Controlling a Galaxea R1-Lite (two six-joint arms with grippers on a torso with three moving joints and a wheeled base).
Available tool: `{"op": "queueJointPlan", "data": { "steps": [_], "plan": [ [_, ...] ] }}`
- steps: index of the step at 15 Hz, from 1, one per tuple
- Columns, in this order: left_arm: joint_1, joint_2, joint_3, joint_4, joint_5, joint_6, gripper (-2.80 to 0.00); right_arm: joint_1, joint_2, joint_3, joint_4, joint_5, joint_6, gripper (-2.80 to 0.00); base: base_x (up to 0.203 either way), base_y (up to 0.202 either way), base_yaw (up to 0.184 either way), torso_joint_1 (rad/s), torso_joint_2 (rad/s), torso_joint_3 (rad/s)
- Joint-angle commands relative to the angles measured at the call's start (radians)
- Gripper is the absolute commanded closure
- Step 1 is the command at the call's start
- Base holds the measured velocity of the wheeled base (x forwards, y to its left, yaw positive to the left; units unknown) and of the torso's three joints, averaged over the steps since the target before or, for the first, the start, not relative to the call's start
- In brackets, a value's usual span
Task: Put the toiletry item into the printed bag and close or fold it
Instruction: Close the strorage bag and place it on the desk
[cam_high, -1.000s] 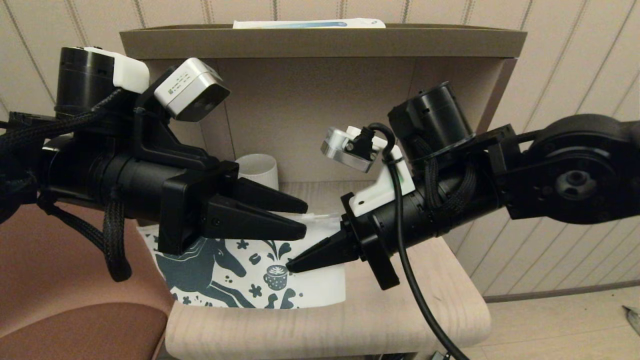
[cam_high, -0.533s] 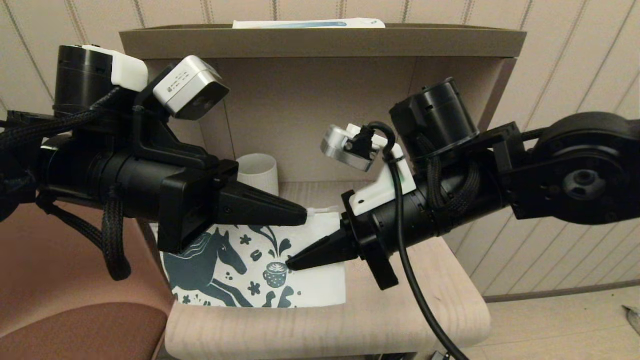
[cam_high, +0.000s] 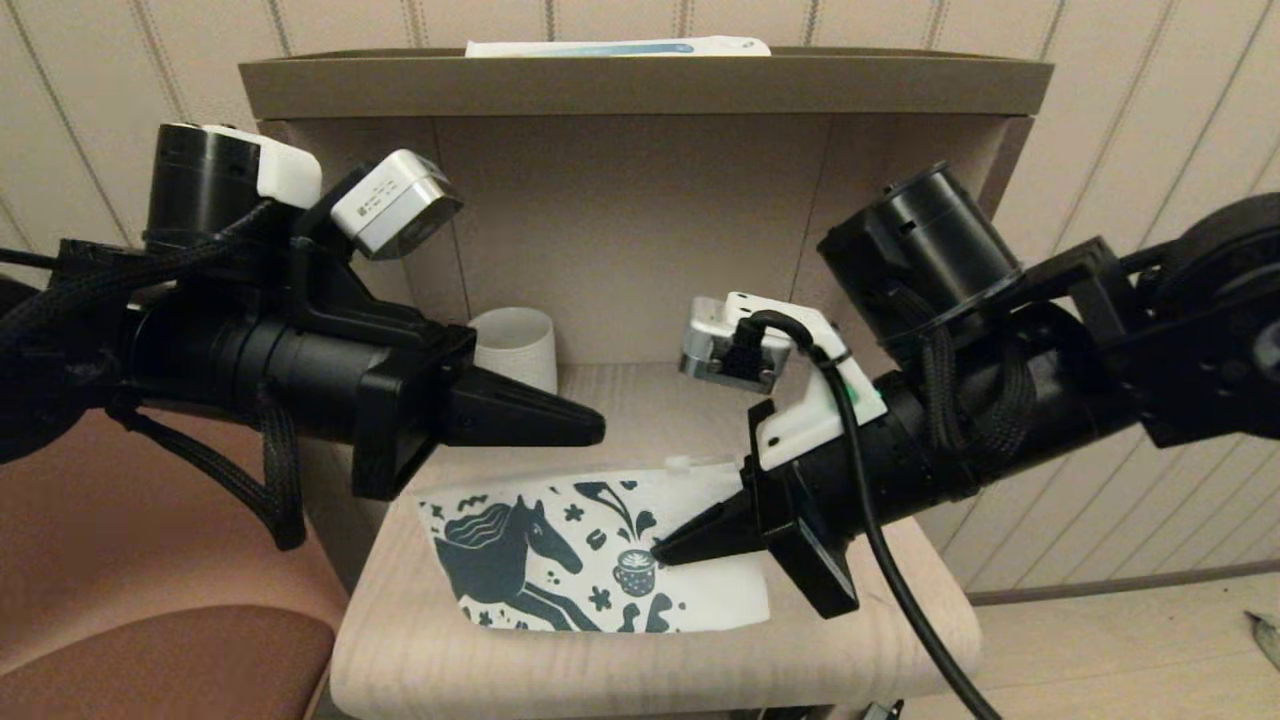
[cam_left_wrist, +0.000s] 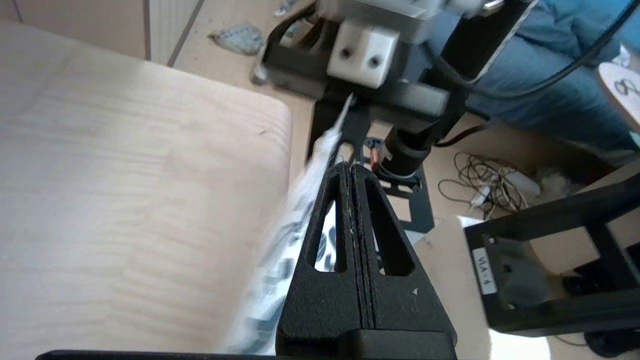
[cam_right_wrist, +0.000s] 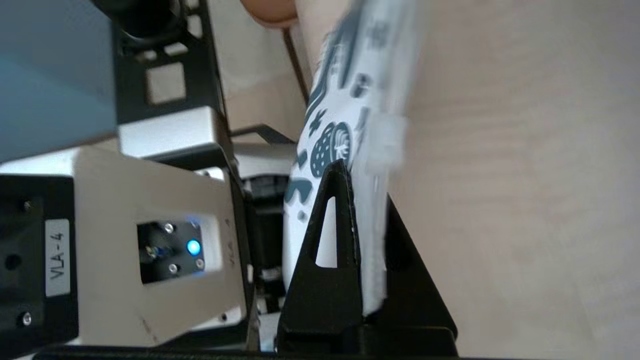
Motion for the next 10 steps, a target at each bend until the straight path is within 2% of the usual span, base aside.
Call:
{"op": "queueJointPlan", "data": {
  "steps": [1,3,5,10],
  "plan": [
    [0.002,0.028,0.003,0.0,-0.006,0.003,0.0,0.01,-0.018,-0.006,0.008,-0.015,-0.003,0.0,0.0,0.0,0.0,0.0,0.0,0.0],
    [0.002,0.042,0.001,-0.001,0.011,0.003,0.0,0.032,-0.018,-0.005,0.004,-0.067,-0.001,0.0,0.0,0.0,0.0,0.0,0.0,0.0],
    [0.0,0.055,-0.003,-0.002,0.09,0.011,0.0,0.075,-0.016,-0.007,0.001,-0.126,0.003,0.0,0.0,0.0,0.0,0.0,0.0,0.0],
    [-0.001,0.04,0.004,-0.001,0.088,0.034,0.0,0.103,-0.012,-0.056,0.076,-0.129,0.031,0.0,0.0,0.0,0.0,0.0,0.0,0.0]
  ]
}}
